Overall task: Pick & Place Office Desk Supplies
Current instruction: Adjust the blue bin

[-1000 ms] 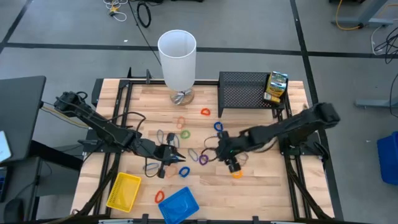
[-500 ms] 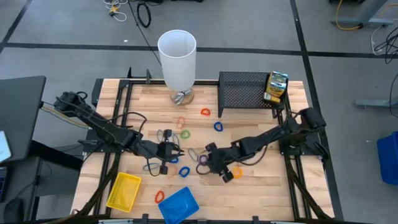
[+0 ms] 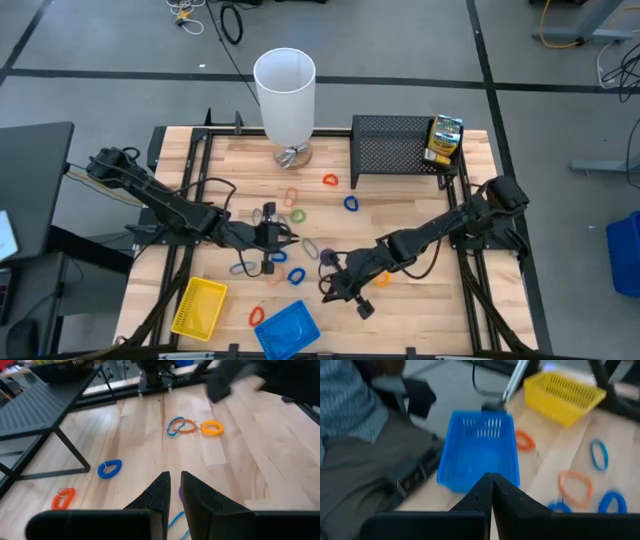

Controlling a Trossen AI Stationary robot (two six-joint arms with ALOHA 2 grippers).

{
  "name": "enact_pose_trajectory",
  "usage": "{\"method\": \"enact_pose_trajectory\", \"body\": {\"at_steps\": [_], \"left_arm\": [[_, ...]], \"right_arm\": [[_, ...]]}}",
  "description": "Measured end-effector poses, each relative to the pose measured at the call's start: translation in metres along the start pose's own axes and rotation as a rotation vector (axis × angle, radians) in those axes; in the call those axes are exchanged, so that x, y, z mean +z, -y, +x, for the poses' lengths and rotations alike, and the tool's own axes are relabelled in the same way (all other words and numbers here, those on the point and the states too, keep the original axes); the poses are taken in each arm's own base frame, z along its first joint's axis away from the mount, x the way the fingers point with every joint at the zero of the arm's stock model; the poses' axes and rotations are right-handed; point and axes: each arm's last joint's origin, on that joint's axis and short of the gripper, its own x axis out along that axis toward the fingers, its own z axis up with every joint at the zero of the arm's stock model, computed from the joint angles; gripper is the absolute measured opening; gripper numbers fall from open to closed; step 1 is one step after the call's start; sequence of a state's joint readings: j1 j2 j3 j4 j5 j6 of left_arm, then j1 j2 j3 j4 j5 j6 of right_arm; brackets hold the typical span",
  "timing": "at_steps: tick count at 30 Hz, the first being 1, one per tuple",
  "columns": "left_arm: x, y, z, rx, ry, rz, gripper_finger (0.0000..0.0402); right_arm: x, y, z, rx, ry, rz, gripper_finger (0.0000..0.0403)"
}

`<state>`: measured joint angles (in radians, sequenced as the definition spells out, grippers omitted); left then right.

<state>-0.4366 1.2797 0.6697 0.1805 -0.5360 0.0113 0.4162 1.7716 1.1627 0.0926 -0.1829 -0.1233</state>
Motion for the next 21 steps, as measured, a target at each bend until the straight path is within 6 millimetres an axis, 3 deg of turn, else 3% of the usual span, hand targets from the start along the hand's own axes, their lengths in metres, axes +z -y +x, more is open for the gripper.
{"method": "enact_pose_trajectory", "body": {"at_steps": [4,11,21], "left_arm": [[0.003,0.000,0.000,0.014,0.030,-0.003,0.0053],[0.006,-0.001,-0.001,0.015,0.055,-0.019,0.0053],[0.010,-0.003,-0.003,0.060,0.081,-0.003,0.0053]], "right_arm": [[0.003,0.000,0.021,0.013,0.020,0.005,0.0004],[-0.007,0.004,0.074,0.105,-0.052,-0.011,0.0002],[-0.007,0.007,0.100,0.218,-0.176,0.001,0.0001]]}}
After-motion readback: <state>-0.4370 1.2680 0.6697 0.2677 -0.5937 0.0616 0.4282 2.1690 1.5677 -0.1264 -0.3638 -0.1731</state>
